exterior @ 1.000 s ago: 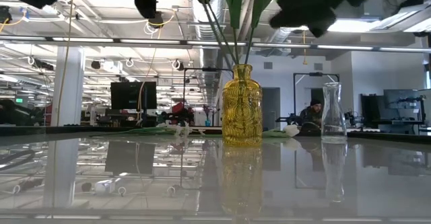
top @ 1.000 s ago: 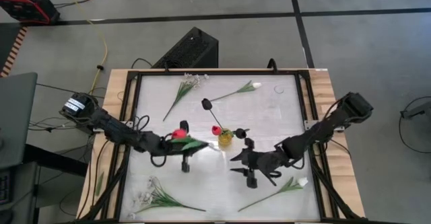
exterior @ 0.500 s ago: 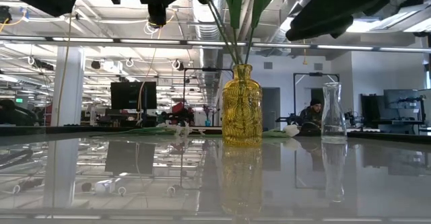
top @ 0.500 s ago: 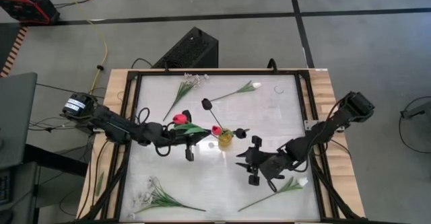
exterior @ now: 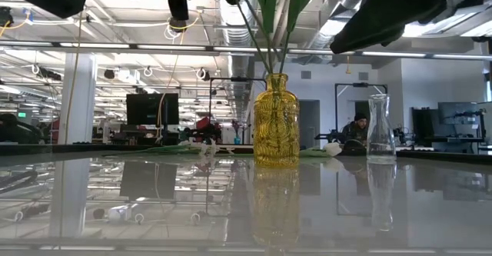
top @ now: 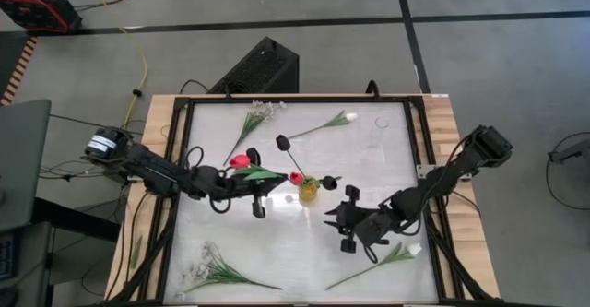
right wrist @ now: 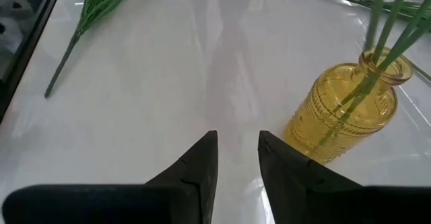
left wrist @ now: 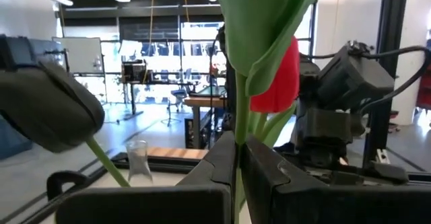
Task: Sort flowers into vase by color
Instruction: Put the red tulip into the yellow vase
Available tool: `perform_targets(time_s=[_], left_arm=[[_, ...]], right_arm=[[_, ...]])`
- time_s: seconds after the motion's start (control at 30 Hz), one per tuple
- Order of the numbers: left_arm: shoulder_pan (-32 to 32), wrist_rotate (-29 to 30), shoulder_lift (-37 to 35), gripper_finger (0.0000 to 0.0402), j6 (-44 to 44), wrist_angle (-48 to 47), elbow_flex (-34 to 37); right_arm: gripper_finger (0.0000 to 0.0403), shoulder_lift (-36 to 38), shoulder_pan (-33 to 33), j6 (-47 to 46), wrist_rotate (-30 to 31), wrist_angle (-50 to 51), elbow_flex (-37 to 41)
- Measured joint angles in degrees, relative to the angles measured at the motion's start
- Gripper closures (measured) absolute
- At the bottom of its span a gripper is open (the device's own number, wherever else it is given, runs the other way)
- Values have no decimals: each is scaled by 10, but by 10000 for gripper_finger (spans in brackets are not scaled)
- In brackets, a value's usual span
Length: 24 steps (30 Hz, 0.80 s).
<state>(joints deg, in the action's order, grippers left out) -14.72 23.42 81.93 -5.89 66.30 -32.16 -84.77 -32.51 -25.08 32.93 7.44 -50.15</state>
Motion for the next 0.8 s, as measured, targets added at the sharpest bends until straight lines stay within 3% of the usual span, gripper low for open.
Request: perform_targets(time_s=[0.37,0.8], left_arm=[[14,8,-33,401,6,-67,0],[46,-37,-31,401,46,-90,0]], right_arm=[[271,0,0,0,0,3,0],[271,0,4,0,0,-1,0]])
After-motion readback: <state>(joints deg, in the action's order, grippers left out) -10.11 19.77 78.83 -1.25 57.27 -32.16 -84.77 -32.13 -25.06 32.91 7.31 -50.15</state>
